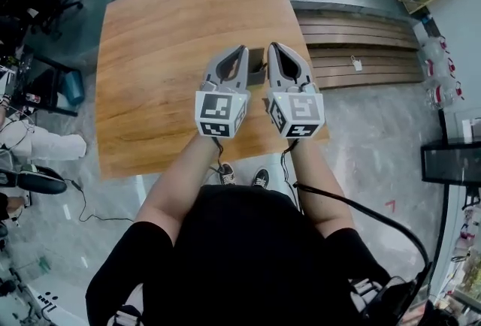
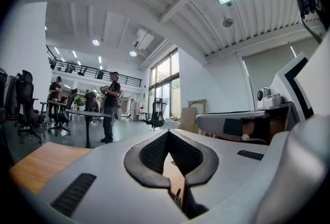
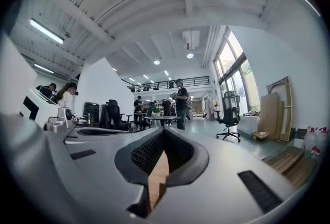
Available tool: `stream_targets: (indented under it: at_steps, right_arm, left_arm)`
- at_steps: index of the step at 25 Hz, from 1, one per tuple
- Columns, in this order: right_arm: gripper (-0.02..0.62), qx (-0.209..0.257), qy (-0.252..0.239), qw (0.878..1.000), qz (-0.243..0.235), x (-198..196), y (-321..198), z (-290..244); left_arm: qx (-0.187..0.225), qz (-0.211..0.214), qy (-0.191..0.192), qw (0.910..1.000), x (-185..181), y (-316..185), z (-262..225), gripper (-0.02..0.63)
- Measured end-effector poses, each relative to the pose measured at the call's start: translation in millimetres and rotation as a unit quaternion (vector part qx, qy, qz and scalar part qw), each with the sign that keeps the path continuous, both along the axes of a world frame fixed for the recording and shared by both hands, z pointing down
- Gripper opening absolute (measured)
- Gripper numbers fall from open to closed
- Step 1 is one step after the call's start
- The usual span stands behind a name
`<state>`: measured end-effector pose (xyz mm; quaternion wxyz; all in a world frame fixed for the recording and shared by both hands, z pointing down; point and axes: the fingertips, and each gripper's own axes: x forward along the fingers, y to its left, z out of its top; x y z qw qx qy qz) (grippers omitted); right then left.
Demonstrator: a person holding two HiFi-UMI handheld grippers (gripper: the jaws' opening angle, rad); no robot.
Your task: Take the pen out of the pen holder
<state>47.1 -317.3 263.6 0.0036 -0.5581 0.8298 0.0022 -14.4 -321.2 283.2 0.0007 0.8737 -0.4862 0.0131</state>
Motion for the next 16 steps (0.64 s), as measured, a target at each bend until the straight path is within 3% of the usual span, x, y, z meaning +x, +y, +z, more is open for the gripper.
stream_targets:
  at_steps: [16]
  right_arm:
    - [0.014, -0.003, -0.004, 1.0, -0.009, 2.6, -1.3, 4.8]
  left_arm:
    - [0.013, 0.001, -0.006, 0.9999, 5.3, -1.4, -7.6, 0.0]
